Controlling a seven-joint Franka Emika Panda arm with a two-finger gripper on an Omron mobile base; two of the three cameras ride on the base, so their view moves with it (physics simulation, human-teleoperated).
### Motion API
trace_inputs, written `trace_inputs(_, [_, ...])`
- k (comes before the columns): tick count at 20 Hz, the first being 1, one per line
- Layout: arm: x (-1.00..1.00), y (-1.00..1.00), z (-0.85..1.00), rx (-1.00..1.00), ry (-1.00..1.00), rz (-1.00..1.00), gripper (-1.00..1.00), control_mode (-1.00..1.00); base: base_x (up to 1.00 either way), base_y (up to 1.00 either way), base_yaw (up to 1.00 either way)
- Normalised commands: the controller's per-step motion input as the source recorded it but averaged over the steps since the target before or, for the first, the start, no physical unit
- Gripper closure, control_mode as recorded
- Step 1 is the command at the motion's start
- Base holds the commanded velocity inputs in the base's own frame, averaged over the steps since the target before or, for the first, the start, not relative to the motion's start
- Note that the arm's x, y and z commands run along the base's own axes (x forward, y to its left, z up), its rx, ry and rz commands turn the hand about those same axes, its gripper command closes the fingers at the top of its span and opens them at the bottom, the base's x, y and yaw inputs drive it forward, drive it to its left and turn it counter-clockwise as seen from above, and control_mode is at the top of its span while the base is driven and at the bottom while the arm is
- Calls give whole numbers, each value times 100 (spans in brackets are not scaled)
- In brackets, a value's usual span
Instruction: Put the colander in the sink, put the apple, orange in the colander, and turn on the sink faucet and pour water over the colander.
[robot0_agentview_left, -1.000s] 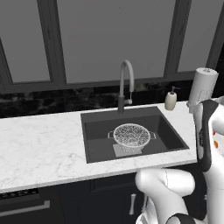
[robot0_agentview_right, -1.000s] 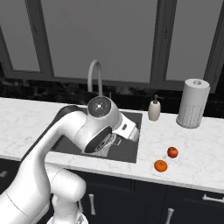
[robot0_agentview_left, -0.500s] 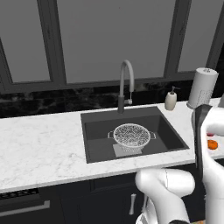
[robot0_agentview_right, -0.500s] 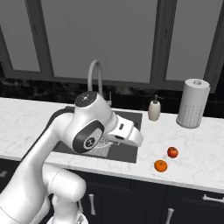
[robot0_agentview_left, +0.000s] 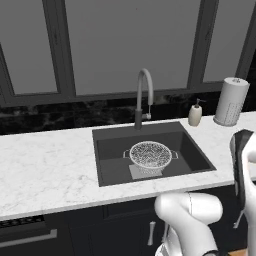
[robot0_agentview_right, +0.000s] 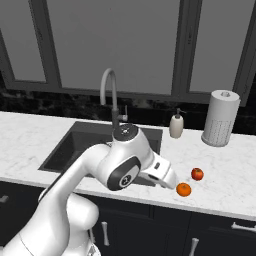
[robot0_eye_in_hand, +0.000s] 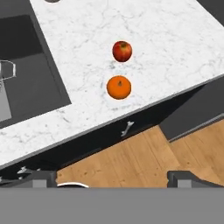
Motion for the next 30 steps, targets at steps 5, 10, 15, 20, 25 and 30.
trace_inputs(5, [35,-22,-37,5,12,-7,-100,-100,0,0,0])
trace_inputs(10, [52,-7,-41,0,12,-3,-100,-100,0,0,0])
trace_inputs(15, [38,-45,-46,6,7,0,-100,-100,0,0,0])
trace_inputs(20, [32,-44,-39,8,3,0,-100,-100,0,0,0])
trace_inputs(25, [39,-17,-30,5,1,0,-100,-100,0,0,0])
trace_inputs(30, [39,-17,-33,5,0,0,-100,-100,0,0,0])
